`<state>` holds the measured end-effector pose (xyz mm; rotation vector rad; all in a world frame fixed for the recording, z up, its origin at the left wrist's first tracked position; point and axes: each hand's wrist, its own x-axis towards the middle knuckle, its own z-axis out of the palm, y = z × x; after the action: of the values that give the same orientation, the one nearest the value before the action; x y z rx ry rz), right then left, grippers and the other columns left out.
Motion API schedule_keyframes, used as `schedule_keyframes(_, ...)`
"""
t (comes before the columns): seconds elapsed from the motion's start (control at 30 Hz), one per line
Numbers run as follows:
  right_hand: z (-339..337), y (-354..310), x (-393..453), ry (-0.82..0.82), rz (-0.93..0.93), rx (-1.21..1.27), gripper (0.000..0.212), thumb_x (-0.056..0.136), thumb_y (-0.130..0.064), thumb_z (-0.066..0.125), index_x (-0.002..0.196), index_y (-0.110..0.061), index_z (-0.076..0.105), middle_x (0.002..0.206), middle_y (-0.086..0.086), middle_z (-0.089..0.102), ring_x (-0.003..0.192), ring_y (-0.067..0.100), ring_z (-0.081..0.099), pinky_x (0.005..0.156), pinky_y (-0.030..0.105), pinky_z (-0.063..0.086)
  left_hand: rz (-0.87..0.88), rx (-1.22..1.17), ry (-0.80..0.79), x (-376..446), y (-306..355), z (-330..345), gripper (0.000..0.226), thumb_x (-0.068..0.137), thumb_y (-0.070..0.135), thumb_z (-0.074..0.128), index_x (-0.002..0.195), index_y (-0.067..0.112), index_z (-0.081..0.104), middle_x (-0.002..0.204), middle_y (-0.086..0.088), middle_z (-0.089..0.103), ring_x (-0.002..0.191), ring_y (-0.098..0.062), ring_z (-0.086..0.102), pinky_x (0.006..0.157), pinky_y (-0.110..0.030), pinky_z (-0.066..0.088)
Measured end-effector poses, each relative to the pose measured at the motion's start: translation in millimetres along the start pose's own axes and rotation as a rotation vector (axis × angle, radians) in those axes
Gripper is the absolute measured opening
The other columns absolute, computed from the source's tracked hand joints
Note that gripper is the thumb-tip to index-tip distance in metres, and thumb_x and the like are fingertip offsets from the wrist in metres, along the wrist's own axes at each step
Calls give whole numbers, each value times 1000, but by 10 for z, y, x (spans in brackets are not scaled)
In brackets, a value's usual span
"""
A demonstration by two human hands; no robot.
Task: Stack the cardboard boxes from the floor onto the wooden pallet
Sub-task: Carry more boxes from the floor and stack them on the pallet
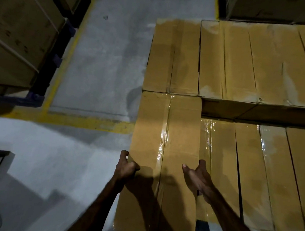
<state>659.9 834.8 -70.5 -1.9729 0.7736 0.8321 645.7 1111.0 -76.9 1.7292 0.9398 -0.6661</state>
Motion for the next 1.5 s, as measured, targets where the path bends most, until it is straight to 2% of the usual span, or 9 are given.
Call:
schedule_keyframes(0.1, -17, -38, 72, -12, -17, -8, 71, 100, -46, 68, 149, -12, 30, 144, 19, 51, 119, 39, 55, 92, 52, 54, -16, -3, 9, 62, 1, 23, 52, 62, 16, 67, 107, 28, 44, 102, -20, 62, 78, -33, 64, 55, -35, 50)
schedule_keyframes(0.23, 8, -37, 148, -18, -4, 7, 67, 101, -44, 67, 148, -15, 31, 128, 11, 49, 107, 31, 51, 91, 54, 55, -19, -12, 10, 109, 13, 40, 51, 63, 13, 66, 107, 29, 44, 102, -20, 62, 77, -33, 65, 57, -38, 52)
schedule_keyframes(0.3, 20, -17, 174, -21, 2, 8, 66, 101, -43, 66, 149, -15, 30, 125, 9, 48, 106, 31, 51, 91, 53, 54, -9, -23, 8, 133, 9, 55, 52, 65, 14, 66, 111, 27, 44, 107, -18, 61, 88, -36, 68, 65, -43, 59)
schedule_keyframes(0.37, 22, -3, 188, -23, -1, 4, 68, 102, -42, 66, 151, -14, 29, 135, 16, 52, 107, 32, 51, 89, 50, 53, -9, -39, -11, 165, -19, 71, 56, 64, 15, 67, 115, 27, 44, 113, -14, 58, 99, -38, 66, 75, -53, 66)
schedule_keyframes(0.47, 18, 24, 219, -13, 5, -17, 70, 101, -44, 66, 152, -15, 28, 146, 20, 51, 114, 37, 55, 91, 52, 54, -13, -49, -22, 223, -99, 96, 58, 63, 18, 68, 114, 29, 44, 118, -14, 57, 105, -39, 63, 78, -59, 64)
schedule_keyframes(0.97, 73, 125, 302, 1, -27, -16, 71, 102, -44, 65, 154, -15, 27, 153, 20, 47, 133, 45, 52, 102, 62, 52, 62, 31, -6, 105, -25, 133, 65, 61, 28, 62, 123, 24, 43, 113, -8, 60, 100, -29, 62, 84, -51, 61)
schedule_keyframes(1.23, 139, 160, 315, -2, -59, 4, 66, 101, -43, 66, 150, -16, 32, 148, 15, 51, 132, 40, 53, 105, 57, 51, 42, -9, 34, 128, -25, 91, 56, 64, 22, 66, 116, 28, 45, 113, -9, 60, 100, -34, 65, 77, -58, 64)
schedule_keyframes(1.37, 156, 153, 323, -10, -43, -5, 69, 101, -43, 66, 153, -16, 29, 152, 18, 48, 133, 43, 51, 103, 60, 51, 35, -16, 26, 105, -38, 84, 63, 62, 24, 64, 122, 25, 43, 113, -7, 58, 101, -32, 62, 78, -53, 65)
schedule_keyframes(1.5, 180, 163, 347, -4, -42, 2, 69, 101, -44, 67, 153, -19, 30, 151, 17, 48, 131, 43, 53, 100, 64, 53, 43, 7, 33, 173, -106, 63, 60, 64, 24, 66, 119, 29, 42, 113, -8, 59, 100, -34, 64, 80, -57, 64)
